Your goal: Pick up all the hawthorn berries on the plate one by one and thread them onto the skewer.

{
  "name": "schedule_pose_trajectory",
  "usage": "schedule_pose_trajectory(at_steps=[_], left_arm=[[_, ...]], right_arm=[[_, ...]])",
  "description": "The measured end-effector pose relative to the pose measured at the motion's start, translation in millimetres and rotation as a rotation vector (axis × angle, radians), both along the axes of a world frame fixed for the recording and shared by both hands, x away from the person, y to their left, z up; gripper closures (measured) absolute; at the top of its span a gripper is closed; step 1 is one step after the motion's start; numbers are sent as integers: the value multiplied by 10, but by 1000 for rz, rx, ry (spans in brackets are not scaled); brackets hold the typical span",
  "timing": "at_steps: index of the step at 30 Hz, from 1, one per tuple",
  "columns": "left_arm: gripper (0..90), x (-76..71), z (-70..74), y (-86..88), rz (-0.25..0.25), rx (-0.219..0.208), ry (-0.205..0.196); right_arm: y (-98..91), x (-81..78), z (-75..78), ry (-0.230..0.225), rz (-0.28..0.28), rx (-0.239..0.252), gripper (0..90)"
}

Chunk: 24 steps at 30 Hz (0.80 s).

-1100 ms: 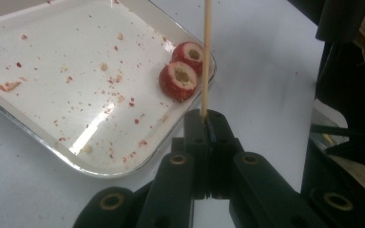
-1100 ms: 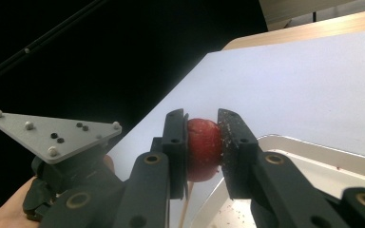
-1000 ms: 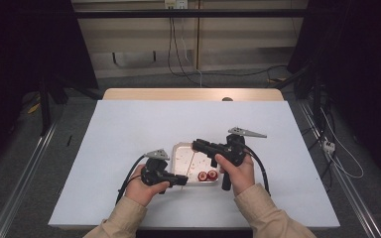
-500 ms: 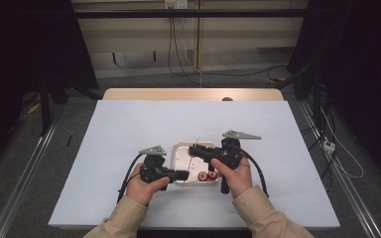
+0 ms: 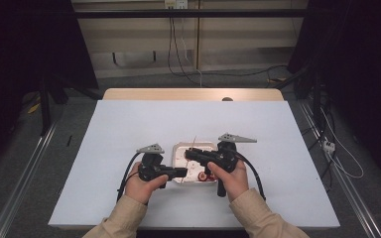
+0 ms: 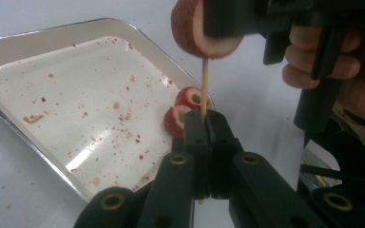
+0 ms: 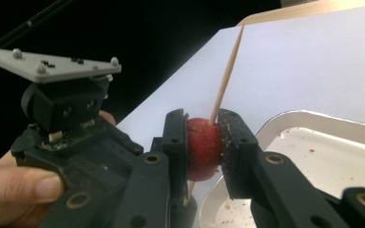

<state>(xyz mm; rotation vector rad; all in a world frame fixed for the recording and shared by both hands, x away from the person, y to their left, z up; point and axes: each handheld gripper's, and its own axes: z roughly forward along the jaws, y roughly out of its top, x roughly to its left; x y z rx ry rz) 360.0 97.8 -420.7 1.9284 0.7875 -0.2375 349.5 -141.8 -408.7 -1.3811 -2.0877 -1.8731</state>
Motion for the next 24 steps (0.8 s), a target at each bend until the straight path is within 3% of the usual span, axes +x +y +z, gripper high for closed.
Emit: schedule_pose_trajectory(at_steps=[15,24], left_arm=[[897,18,-13,3,6,4,2],[896,24,-16,-5,11,8,-5]], right_arm=[[58,-29,-69,7,31,-25,743],[54,-29,-89,3,23,-16,743]])
